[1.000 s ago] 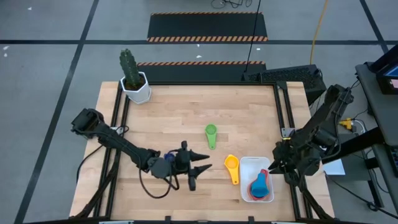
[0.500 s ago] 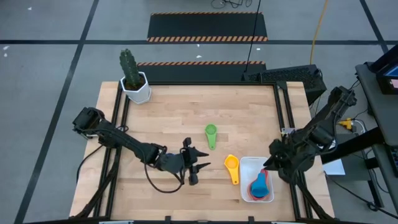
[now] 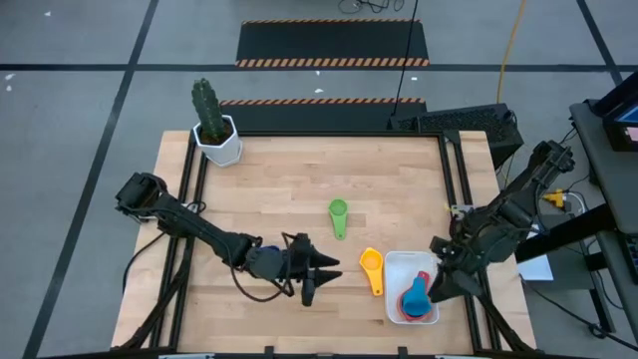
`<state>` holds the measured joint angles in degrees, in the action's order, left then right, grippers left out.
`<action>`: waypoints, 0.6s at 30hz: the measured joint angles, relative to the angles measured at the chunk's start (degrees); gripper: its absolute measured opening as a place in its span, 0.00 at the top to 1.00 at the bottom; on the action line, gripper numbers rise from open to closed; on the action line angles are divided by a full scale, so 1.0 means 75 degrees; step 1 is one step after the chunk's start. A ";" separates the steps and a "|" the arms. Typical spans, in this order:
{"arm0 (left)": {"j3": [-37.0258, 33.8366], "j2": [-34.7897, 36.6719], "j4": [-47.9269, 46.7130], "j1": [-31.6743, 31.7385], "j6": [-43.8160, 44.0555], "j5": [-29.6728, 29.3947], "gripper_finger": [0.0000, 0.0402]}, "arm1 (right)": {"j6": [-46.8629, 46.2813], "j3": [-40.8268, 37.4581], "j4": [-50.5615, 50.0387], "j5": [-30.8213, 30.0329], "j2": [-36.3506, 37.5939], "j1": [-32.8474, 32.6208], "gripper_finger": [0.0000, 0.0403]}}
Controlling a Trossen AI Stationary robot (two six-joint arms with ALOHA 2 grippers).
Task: Nest measuring cups in basket
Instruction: Stack the light blue measuring cup on top of the red measuring cup into the white bin
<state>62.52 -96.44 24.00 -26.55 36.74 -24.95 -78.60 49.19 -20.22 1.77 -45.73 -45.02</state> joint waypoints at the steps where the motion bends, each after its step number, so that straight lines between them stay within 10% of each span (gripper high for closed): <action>1: 0.0000 0.0003 0.0327 -0.0019 0.0160 -0.0003 0.59 | -0.0022 0.0000 0.0110 0.0031 0.0064 -0.0002 0.61; 9: 0.0127 0.0012 0.1988 0.0001 0.1120 -0.0821 0.59 | -0.1712 -0.0001 0.0209 0.0791 0.0907 -0.0003 0.53; 18: 0.1855 0.0012 -0.1013 0.0335 0.1455 -0.0880 0.59 | -0.1752 0.0000 -0.1842 0.0801 0.1298 0.0193 0.54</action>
<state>76.43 -96.36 16.40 -24.04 47.65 -31.55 -91.73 49.19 -34.04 7.78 -35.99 -43.58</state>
